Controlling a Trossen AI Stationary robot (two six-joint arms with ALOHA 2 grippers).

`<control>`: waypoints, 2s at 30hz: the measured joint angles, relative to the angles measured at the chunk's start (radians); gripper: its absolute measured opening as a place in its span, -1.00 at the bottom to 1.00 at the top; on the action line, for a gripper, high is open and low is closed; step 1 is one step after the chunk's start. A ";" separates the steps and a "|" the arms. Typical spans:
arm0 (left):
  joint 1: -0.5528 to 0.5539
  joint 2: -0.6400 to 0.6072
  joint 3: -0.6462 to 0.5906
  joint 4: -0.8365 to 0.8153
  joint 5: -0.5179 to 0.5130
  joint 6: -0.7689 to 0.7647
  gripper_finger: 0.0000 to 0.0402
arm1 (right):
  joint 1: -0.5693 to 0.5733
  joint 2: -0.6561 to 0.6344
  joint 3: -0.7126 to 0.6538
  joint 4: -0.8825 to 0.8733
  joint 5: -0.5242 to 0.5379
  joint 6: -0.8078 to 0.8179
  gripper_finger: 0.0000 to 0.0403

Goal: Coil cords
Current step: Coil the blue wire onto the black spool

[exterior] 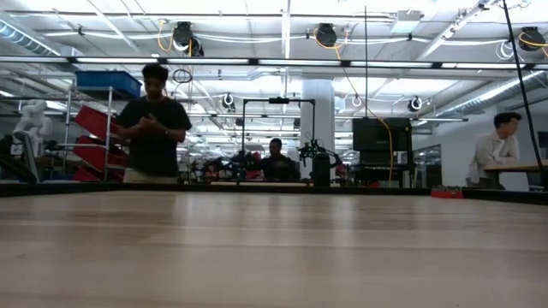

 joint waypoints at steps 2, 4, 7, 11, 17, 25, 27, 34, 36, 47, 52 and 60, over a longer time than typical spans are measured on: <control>0.000 -0.004 0.000 -0.001 0.000 -0.017 -1.00 | 0.012 0.000 0.000 -0.002 0.017 0.013 -0.69; 0.001 -0.006 0.000 0.002 0.000 -0.030 -1.00 | 0.025 0.000 0.000 -0.024 0.038 0.040 -0.59; 0.002 -0.006 0.000 0.008 -0.001 -0.030 -1.00 | 0.040 0.000 0.000 -0.120 0.067 0.117 -0.47; 0.002 -0.008 0.000 0.064 -0.007 -0.030 -1.00 | 0.033 0.000 0.000 -0.365 -0.106 0.429 -0.38; 0.002 -0.008 0.000 0.084 -0.009 -0.030 -1.00 | -0.051 0.004 -0.001 -0.469 -0.325 0.662 -0.37; 0.002 -0.008 0.000 0.084 -0.013 0.007 -1.00 | -0.156 0.002 -0.001 -0.424 -0.409 0.667 -0.36; 0.002 -0.008 0.000 0.084 -0.013 0.027 -1.00 | -0.174 0.002 -0.001 -0.406 -0.453 0.676 -0.37; 0.002 -0.008 0.000 0.084 -0.014 0.050 -1.00 | -0.200 0.002 -0.001 -0.401 -0.491 0.684 -0.37; 0.002 -0.008 0.000 0.084 -0.014 0.050 -1.00 | -0.207 0.002 -0.001 -0.404 -0.488 0.684 -0.37; 0.002 -0.008 0.000 0.084 -0.013 0.050 -1.00 | -0.254 0.024 -0.001 -0.387 -0.593 0.722 -0.37; 0.002 -0.007 0.000 0.083 -0.013 0.051 -1.00 | -0.250 0.031 -0.001 -0.363 -0.598 0.714 -0.37; 0.002 -0.007 0.000 0.081 -0.013 0.051 -1.00 | -0.205 0.031 -0.001 -0.305 -0.521 0.656 -0.37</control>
